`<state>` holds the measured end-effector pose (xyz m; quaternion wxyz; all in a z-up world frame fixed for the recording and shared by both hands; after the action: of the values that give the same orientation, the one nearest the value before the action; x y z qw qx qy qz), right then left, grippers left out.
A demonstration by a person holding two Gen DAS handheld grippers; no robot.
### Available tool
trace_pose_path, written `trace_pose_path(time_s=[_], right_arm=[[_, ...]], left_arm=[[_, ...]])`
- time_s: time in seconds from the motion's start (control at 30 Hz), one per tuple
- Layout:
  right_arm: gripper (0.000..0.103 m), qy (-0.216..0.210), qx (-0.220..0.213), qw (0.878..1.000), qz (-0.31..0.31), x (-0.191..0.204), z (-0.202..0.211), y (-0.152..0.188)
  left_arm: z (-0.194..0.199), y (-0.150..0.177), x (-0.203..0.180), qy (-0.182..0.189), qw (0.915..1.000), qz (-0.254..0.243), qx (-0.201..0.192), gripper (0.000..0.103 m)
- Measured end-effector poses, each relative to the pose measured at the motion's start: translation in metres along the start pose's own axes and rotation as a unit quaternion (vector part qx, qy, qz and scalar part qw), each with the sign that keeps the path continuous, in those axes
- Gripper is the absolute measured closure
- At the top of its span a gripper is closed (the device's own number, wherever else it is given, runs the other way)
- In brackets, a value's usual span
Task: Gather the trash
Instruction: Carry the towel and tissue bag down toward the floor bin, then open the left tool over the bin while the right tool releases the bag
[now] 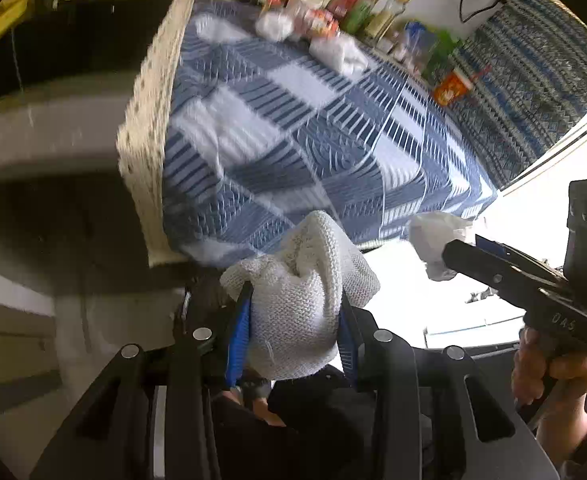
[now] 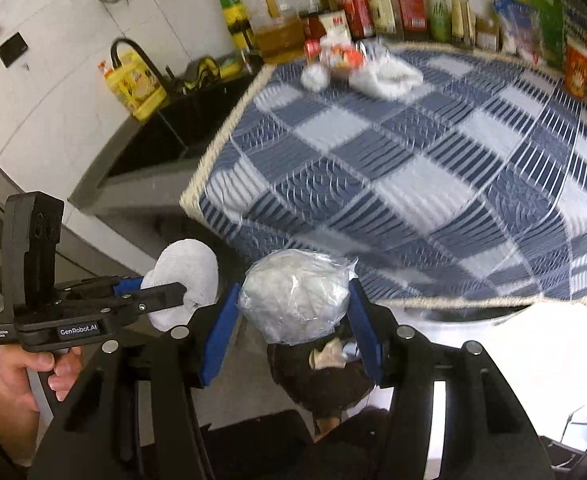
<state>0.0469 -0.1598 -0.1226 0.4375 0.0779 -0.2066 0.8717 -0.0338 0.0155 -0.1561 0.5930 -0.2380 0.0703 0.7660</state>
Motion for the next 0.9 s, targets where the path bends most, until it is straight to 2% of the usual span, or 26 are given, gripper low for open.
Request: trace_pose_path(time_s=[0.1,0.43,0.73,0.9], right_arm=[[0.048,-0.012,0.025,1.000,-0.008,-0.005,-0.019,0.007],[0.048,-0.019,0.100,0.994,-0.037,-0.030,-0.071,0.030],[0.048,-0.030,0.186,0.980,-0.059,-0.043,-0.141,0.063],[0.048,-0.039,0.214,0.974,-0.060,-0.052,-0.177,0.075]], left_arm=[[-0.013,0.005,0.004,0.010,0.9997,0.013,0.017,0.067],[-0.066,0.013,0.032,0.008,0.9961,0.048,0.074,0.067],[-0.123,0.026,0.065,0.020,0.9882,0.095,0.119,0.067],[-0.157,0.025,0.084,0.020,0.9832,0.118,0.138,0.067]])
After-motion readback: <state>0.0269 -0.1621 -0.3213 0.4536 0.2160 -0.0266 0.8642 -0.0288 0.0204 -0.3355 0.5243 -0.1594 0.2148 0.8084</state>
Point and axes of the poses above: each gripper's, at about its wrist camera, not at the fingertips, and z roughly against the way its jaws point, x to its left, y to its underside, the point moved 2 cm from there along -z, roughly the way its jaws point, and after that the axes turned 12 degrees about x, right-handed, at the moved point
